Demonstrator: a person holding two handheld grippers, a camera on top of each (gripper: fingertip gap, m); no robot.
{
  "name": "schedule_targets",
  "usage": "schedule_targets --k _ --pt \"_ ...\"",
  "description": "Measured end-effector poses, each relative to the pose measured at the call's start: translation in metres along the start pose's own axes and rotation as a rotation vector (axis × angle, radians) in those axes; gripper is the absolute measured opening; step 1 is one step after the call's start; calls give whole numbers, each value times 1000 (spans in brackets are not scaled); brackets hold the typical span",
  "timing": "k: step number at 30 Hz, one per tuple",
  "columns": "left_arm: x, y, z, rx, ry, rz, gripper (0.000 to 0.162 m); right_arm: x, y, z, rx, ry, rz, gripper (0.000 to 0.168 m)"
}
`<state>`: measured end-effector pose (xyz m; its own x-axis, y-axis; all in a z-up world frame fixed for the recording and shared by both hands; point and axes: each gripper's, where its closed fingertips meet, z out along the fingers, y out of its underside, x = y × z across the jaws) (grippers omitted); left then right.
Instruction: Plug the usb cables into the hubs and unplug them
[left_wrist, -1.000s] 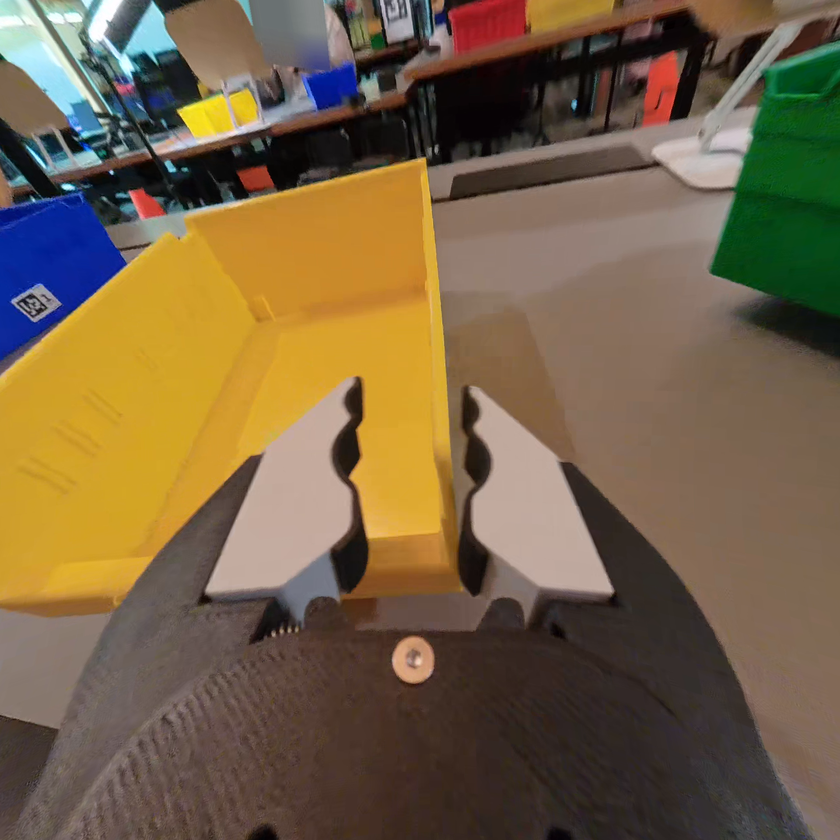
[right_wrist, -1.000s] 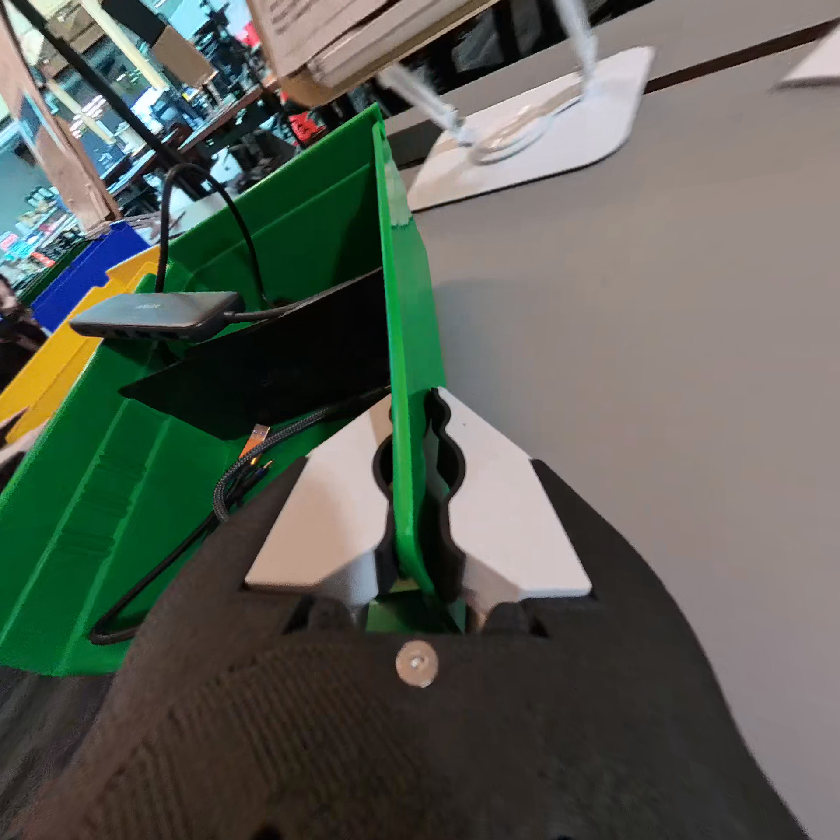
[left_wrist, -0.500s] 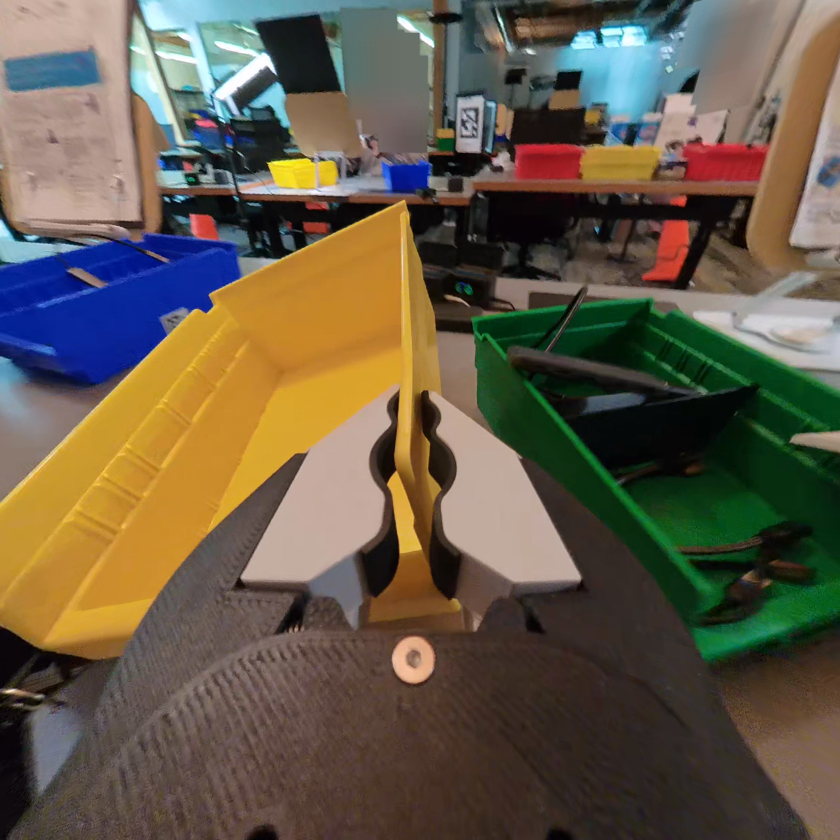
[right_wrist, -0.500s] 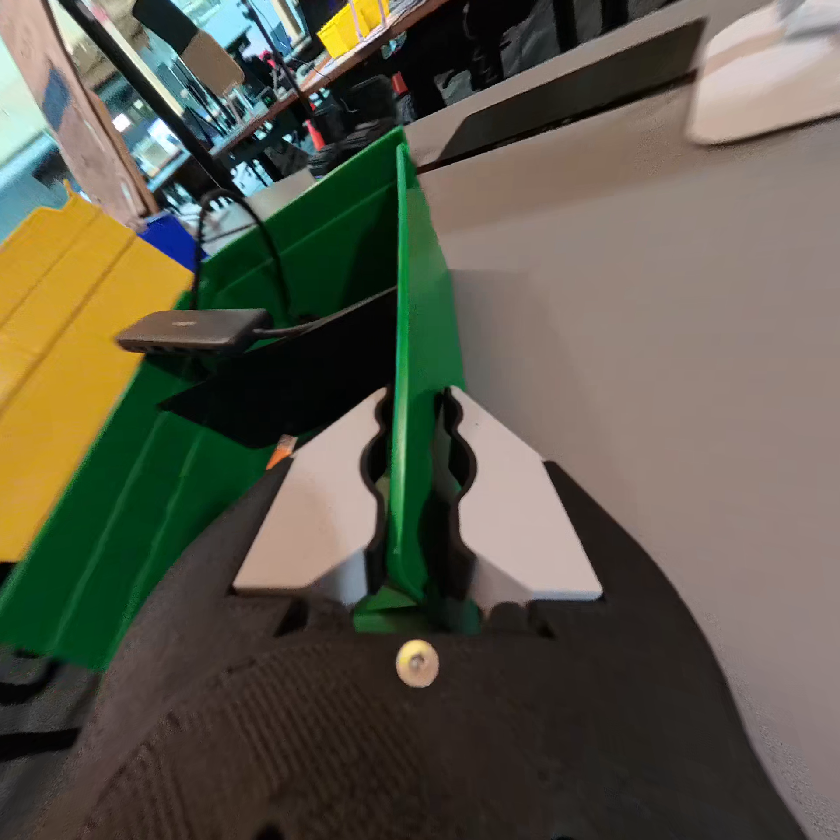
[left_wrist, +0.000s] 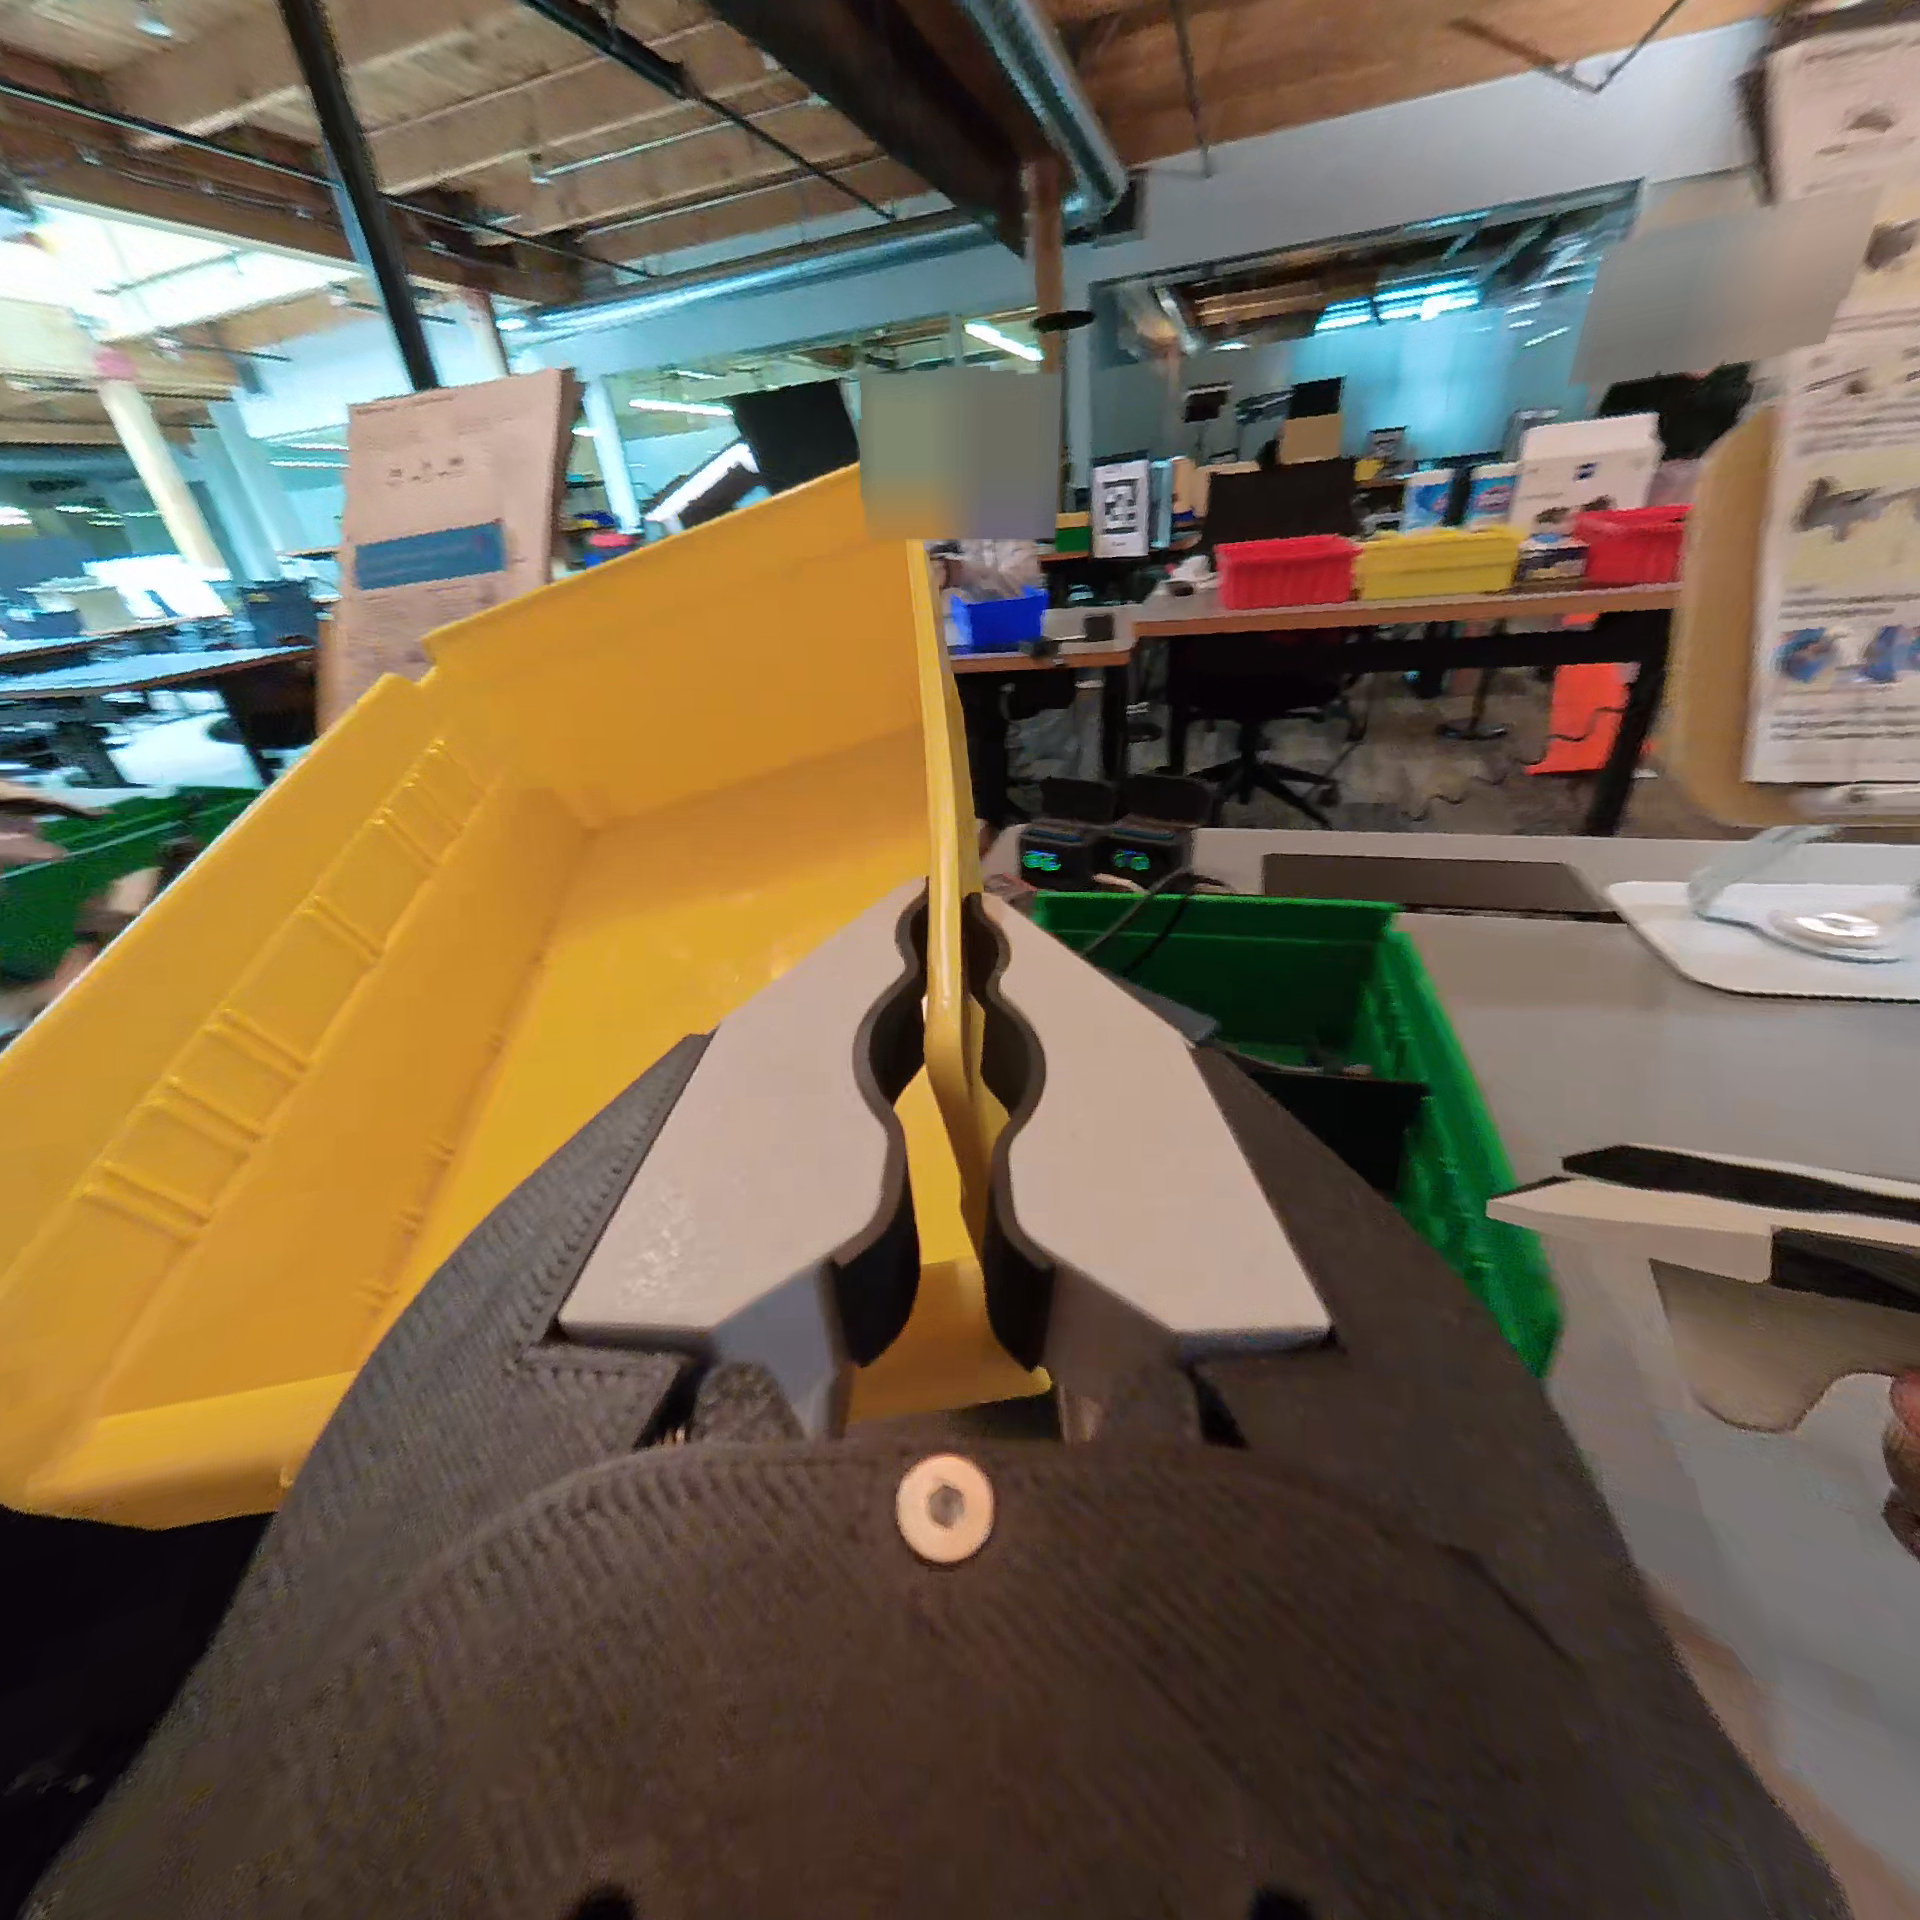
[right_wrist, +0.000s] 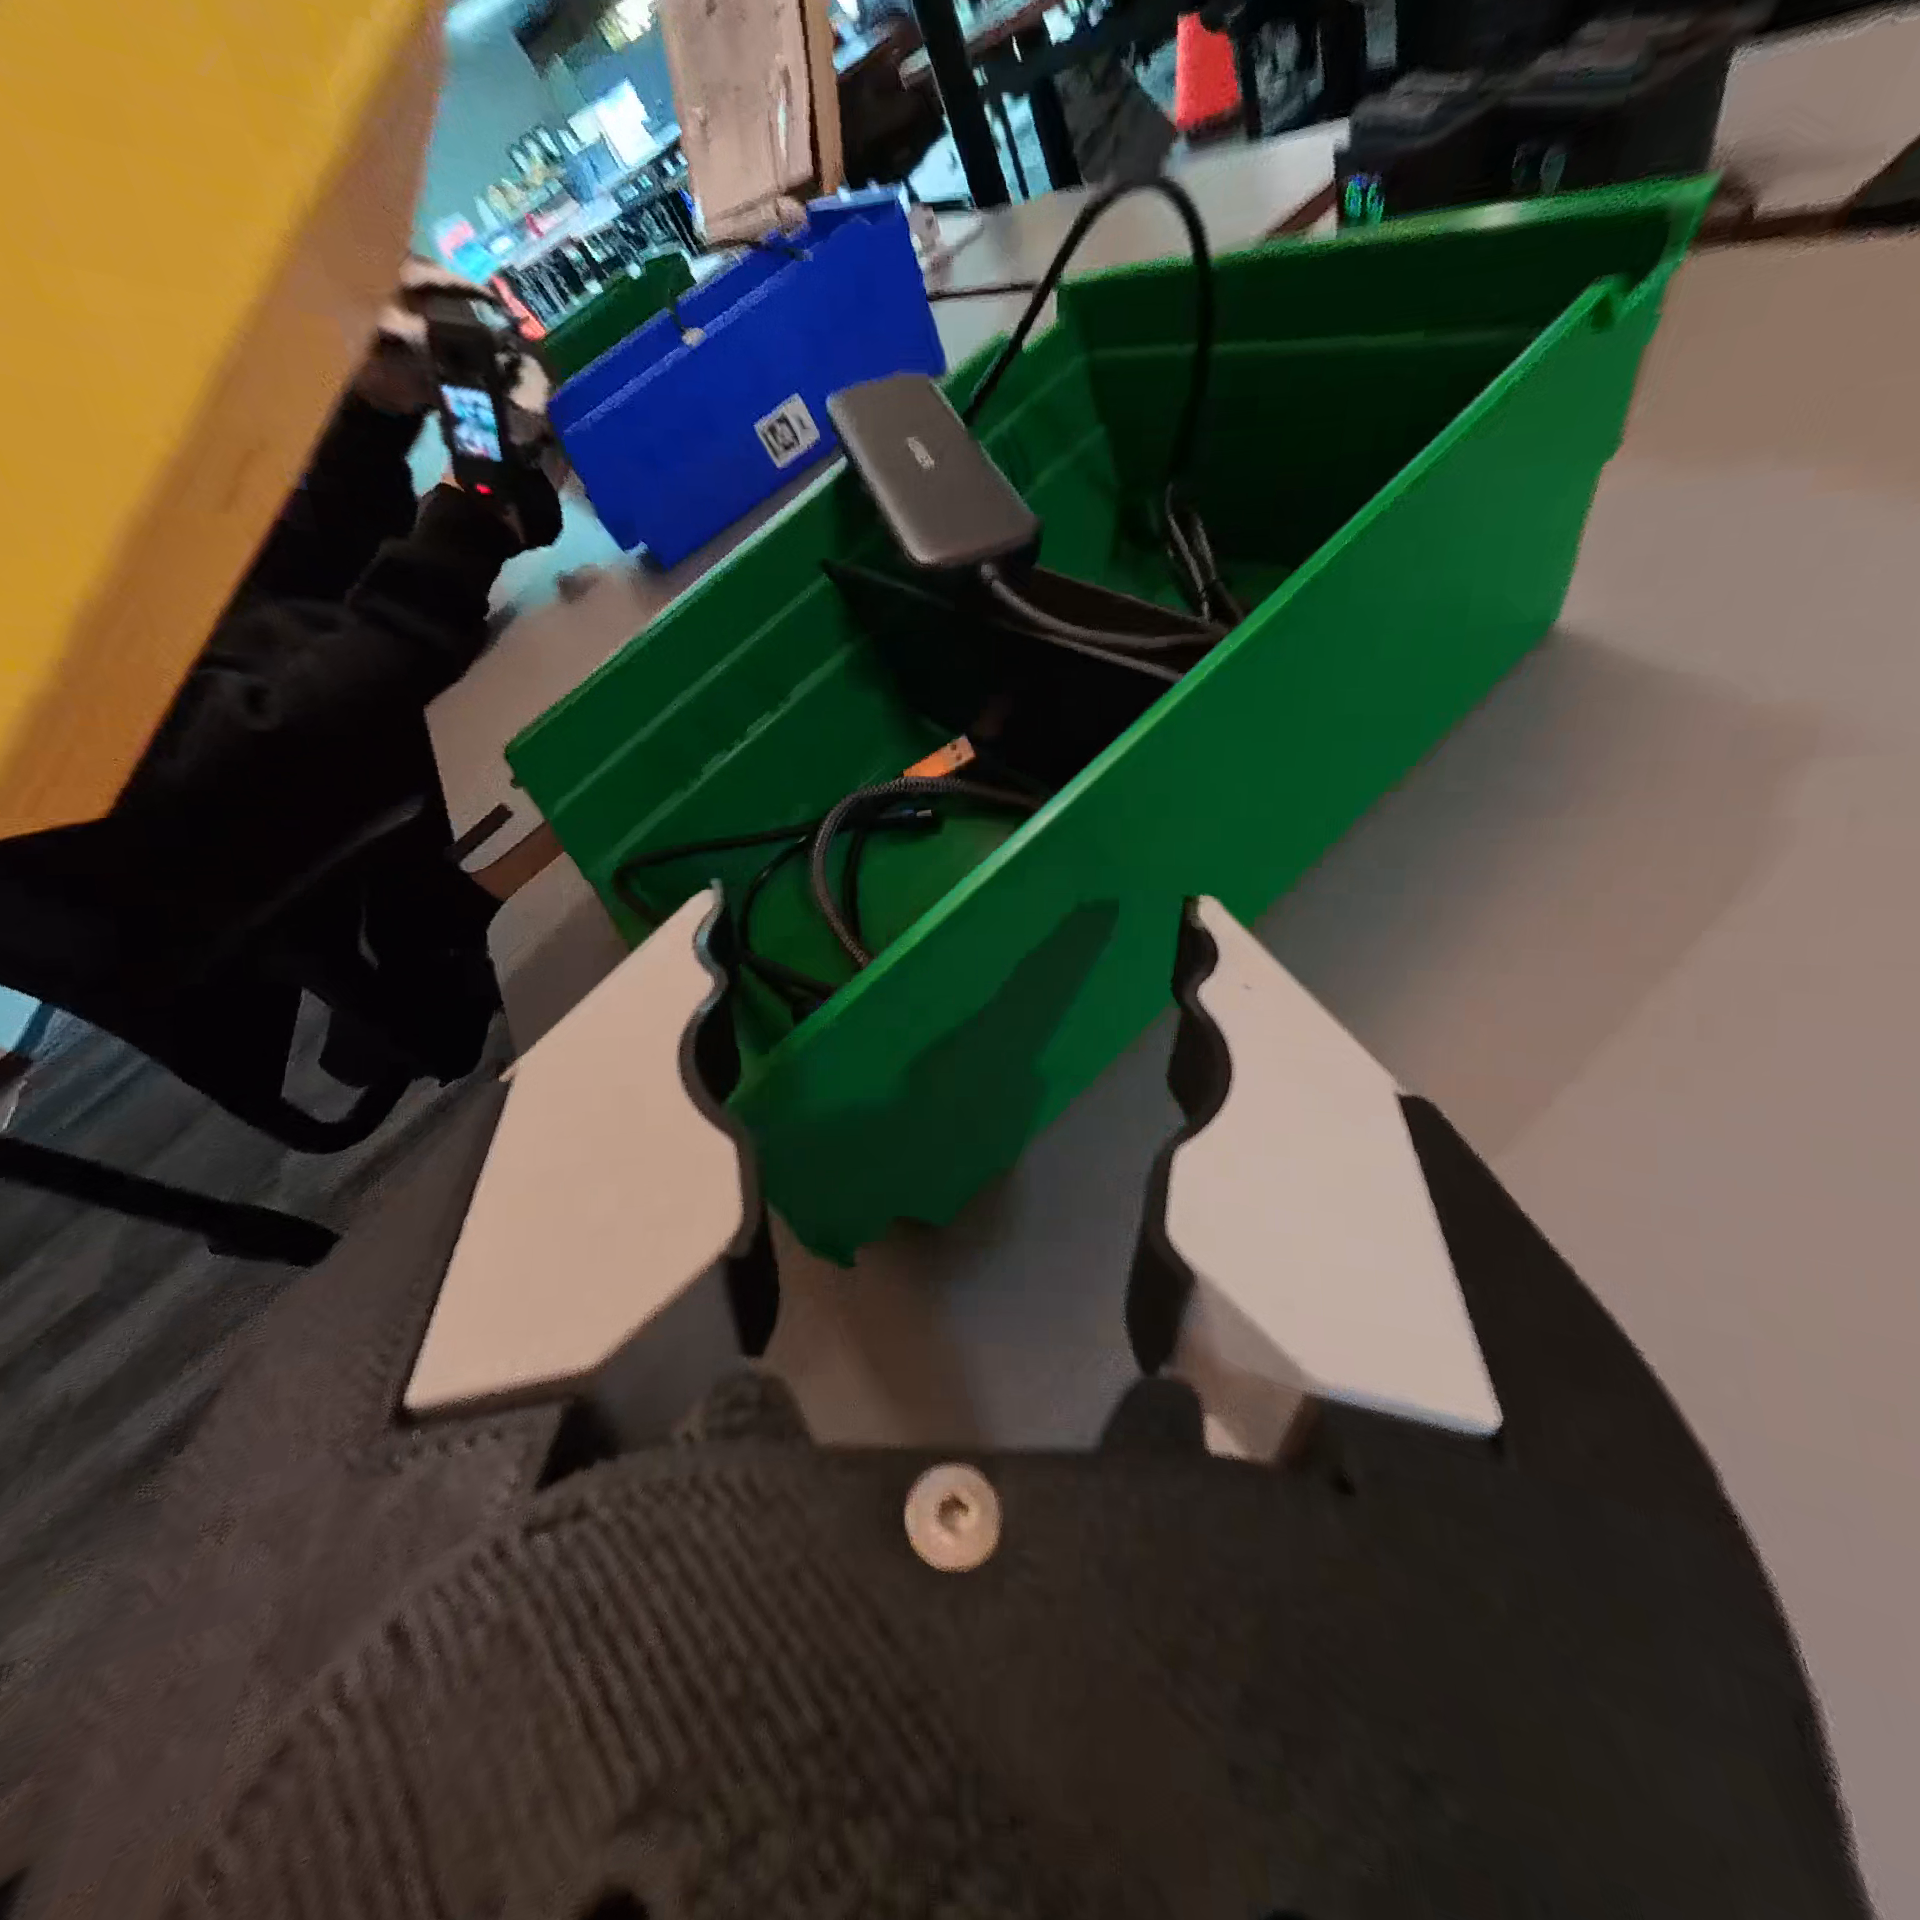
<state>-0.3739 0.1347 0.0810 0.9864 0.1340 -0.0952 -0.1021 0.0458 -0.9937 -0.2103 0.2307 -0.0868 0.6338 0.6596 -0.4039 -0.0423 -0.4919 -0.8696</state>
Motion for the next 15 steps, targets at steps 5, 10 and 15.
schedule_targets --k 5,10,15 --pt "87 -18 -2 15 220 -14 0 42 0 -95 40 63 -214 88" --pt "215 -34 -23 72 481 81 0 124 31 -226 37 304 -314 80" --pt "328 -19 -59 61 747 115 1 173 34 -316 145 440 -130 76"
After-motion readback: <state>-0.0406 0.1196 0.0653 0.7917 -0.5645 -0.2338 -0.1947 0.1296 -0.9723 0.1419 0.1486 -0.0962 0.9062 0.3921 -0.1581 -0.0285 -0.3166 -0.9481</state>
